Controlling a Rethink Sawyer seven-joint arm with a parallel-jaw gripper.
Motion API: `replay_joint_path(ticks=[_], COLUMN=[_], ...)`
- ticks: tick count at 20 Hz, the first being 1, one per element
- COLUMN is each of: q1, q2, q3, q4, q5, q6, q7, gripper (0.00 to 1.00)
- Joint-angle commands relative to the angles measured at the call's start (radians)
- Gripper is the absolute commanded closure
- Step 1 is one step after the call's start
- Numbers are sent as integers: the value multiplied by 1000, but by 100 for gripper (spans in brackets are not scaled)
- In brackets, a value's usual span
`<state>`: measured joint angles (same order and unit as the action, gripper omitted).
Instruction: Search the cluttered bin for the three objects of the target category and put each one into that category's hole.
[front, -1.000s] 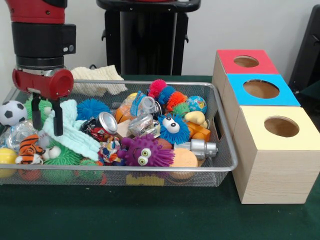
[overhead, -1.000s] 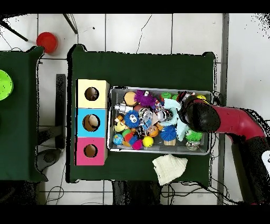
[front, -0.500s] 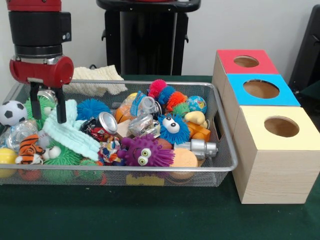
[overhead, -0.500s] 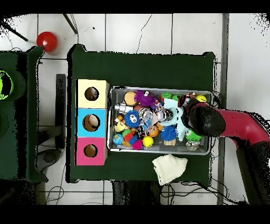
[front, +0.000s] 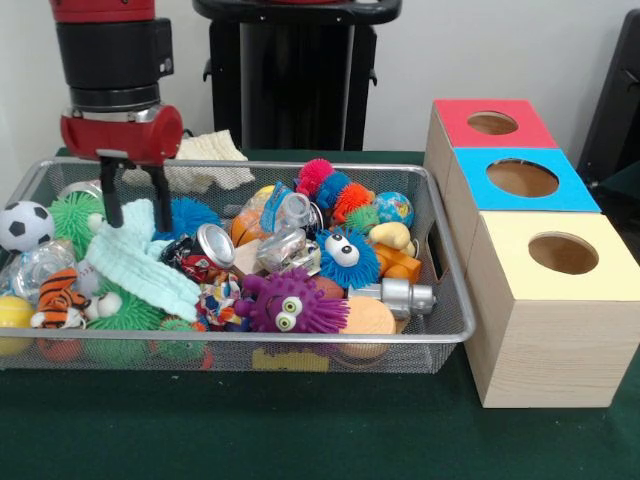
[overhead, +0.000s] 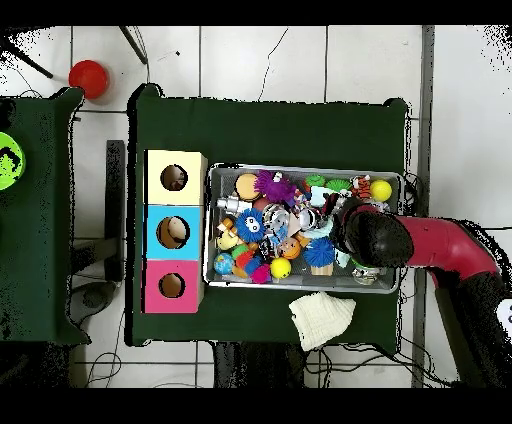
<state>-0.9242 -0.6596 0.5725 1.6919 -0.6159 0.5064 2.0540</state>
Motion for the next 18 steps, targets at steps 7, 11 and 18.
replay_joint_path(ticks=[7,11,18], q1=[112,121,119], q2=[119,110,141], q3=[-71,-85,-97], q4=[-33,-33,-54], q5=[20,34,31], q6=[-97,-110,-143], q7=[86,92,71], gripper=[0,0,0])
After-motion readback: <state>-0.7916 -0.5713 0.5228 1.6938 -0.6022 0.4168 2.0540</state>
